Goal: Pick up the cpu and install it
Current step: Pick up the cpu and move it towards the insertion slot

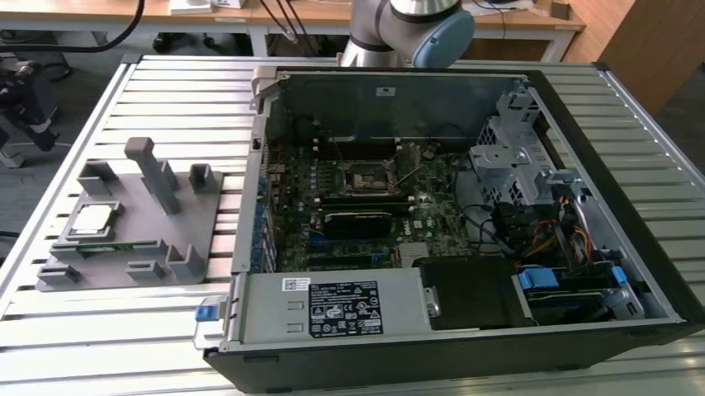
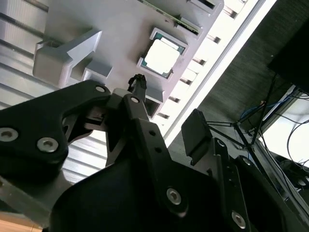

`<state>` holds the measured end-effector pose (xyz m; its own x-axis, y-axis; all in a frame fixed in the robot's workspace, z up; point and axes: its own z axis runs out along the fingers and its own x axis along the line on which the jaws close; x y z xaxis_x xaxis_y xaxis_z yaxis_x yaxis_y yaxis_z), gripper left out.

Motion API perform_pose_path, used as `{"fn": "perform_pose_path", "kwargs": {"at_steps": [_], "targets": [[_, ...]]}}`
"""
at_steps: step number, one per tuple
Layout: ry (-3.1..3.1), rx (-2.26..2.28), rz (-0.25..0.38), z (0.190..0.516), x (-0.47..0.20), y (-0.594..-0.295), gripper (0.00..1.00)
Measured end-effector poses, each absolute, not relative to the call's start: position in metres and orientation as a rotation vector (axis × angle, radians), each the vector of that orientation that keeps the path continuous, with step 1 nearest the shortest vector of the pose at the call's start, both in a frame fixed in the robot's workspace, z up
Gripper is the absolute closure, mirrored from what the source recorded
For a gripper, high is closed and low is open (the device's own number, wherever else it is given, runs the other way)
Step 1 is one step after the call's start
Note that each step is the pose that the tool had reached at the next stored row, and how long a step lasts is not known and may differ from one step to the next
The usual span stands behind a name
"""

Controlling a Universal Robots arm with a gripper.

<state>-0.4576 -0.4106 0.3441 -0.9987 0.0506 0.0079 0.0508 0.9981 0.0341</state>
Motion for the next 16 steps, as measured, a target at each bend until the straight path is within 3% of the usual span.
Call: {"fn": "perform_pose_path", "kwargs": {"at_steps": [1, 3, 4, 16], "targets": [[-3.133, -0.08, -0.054, 0.343, -0.458, -0.411, 0.41], [-3.133, -0.079, -0.054, 0.341, -0.458, -0.411, 0.41], [-3.133, -0.08, -0.054, 0.34, -0.458, -0.411, 0.35], [-3.13, -0.053, -0.053, 0.325, -0.458, -0.411, 0.35]]}}
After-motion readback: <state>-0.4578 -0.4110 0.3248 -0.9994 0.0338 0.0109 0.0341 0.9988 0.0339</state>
